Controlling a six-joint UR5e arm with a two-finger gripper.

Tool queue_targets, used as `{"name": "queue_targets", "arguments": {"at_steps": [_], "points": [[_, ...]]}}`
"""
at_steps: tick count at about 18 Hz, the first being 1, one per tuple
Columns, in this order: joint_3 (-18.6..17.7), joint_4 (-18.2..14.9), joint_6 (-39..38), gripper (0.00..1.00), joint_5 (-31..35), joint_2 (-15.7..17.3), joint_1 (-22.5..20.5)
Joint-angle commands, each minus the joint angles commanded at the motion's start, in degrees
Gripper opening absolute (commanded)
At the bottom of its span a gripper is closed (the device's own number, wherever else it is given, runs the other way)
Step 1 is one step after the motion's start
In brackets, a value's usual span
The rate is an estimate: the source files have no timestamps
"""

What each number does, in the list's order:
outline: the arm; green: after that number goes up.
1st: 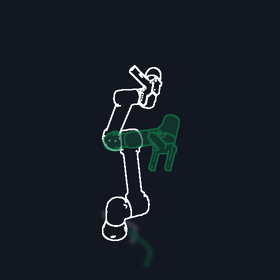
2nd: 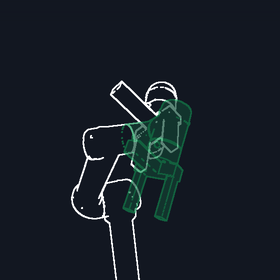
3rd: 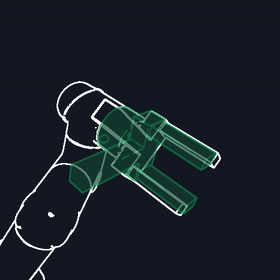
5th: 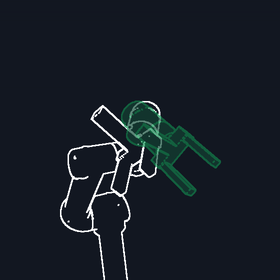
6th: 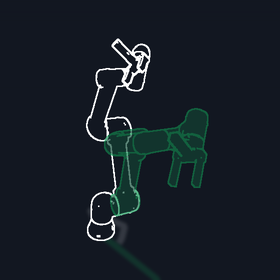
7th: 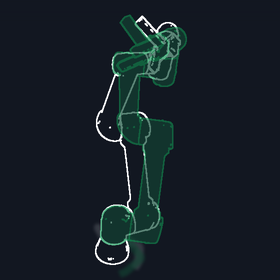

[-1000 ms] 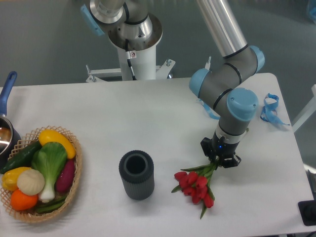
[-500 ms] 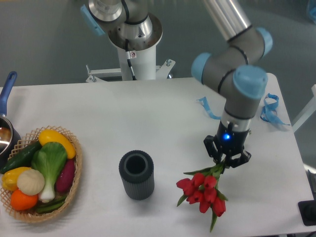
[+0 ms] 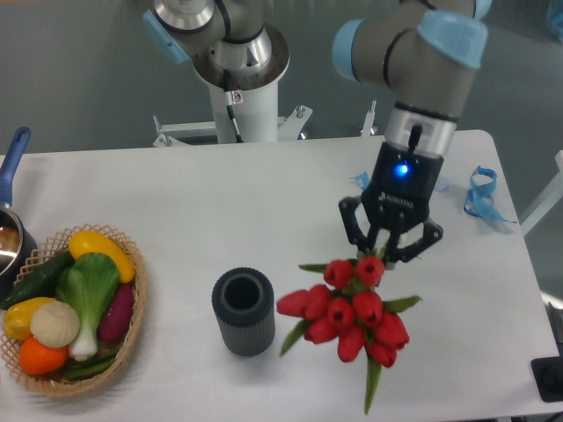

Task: Pick up the flowers from the table
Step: 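Lift the grasped red tulips up off the table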

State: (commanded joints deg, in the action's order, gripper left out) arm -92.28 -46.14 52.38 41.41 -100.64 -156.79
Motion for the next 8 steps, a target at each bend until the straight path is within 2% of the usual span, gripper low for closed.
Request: {"name": "queue_targets", "arguments": {"at_steps": [3, 8], "points": [[-0.62, 0.00, -0.09, 0.06, -4.14, 0.27, -1.24], [-0.89, 0.09, 0.35, 0.06, -4.23, 0.53, -1.77]]}}
